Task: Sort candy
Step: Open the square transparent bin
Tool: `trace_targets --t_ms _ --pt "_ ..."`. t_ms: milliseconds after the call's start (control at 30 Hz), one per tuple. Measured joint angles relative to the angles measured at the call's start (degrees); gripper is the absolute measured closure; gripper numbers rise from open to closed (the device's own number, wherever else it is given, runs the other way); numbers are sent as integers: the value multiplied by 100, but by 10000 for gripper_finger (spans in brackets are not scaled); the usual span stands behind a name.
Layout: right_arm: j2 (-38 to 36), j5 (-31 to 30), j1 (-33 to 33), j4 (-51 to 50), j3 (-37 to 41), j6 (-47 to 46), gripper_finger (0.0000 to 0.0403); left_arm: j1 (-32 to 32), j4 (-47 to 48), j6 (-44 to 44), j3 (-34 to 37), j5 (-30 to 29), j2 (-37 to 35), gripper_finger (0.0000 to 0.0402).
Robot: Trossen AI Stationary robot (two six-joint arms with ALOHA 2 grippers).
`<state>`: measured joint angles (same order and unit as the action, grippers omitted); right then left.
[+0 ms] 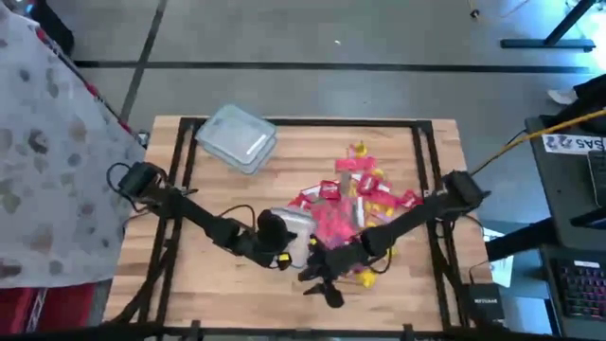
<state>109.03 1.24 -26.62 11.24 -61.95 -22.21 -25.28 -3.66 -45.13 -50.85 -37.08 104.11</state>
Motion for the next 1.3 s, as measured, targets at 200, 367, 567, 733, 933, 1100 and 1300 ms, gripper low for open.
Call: trace_targets --t_ms 200,367,567,733,933,1100,1300 --pt "-314 -1114 18 -1459 -184 121 224 -205 254 6 45 -175 -188 401" --pt "-704 -2193 38 -2665 -192 -232 224 -263 266 -24 50 -212 -192 402" --pt "-846 -1824 -48 -2609 -175 41 224 -275 271 12 50 -256 -189 401" --pt "-666 -871 -100 -1994 -190 166 224 -248 260 46 50 -225 -190 401" --pt "-387 -1784 -32 -2030 -192 159 224 -356 362 5 59 -382 -192 402" --pt "-396 -2139 26 -2134 -173 154 224 -402 647 -270 51 -619 -203 401" --pt "-331 -1750 51 -747 502 -405 224 -404 708 -347 48 -646 -203 401"
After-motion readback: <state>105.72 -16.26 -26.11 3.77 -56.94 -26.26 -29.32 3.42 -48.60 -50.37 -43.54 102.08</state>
